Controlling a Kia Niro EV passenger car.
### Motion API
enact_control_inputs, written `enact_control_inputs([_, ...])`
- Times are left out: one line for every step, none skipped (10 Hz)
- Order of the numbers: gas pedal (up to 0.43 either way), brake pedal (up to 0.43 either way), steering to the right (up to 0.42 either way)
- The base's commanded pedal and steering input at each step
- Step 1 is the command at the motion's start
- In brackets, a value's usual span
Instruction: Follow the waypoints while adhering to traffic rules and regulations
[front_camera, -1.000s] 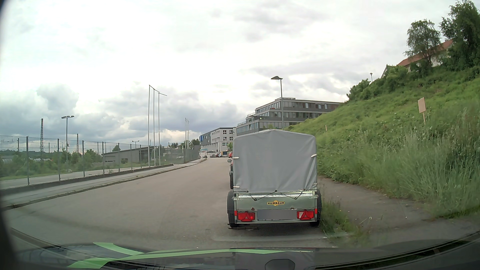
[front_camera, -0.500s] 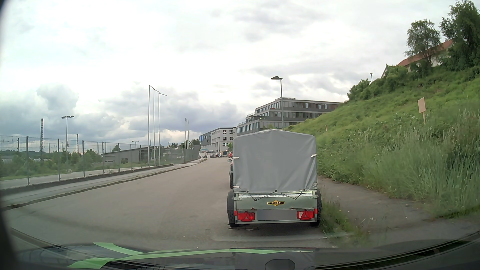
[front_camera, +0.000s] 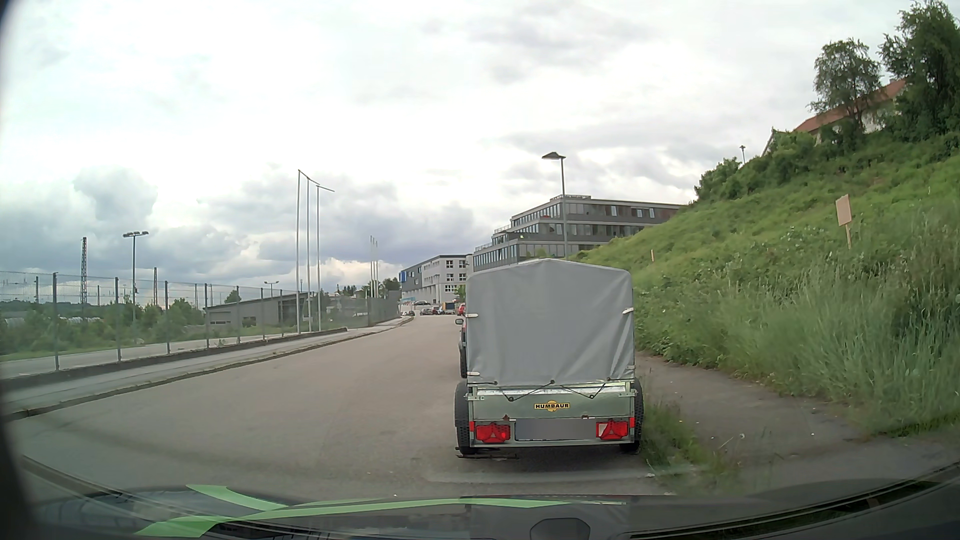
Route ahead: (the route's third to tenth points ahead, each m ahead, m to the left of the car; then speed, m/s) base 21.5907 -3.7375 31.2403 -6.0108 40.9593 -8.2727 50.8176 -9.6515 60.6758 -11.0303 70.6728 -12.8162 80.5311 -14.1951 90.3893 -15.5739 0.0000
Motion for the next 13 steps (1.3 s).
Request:
enact_control_inputs([0.000,0.122,-0.872])
enact_control_inputs([0.000,0.122,-0.886])
enact_control_inputs([0.000,0.122,-0.908])
enact_control_inputs([0.000,0.122,-0.932])
enact_control_inputs([0.000,0.116,-0.956])
enact_control_inputs([0.000,0.098,-0.971])
enact_control_inputs([0.000,0.073,-0.971])
enact_control_inputs([0.000,0.043,-0.971])
enact_control_inputs([0.000,0.024,-0.971])
enact_control_inputs([0.000,0.024,-0.971])
enact_control_inputs([0.000,0.024,-0.971])
enact_control_inputs([0.000,0.024,-0.971])
enact_control_inputs([0.000,0.024,-0.971])
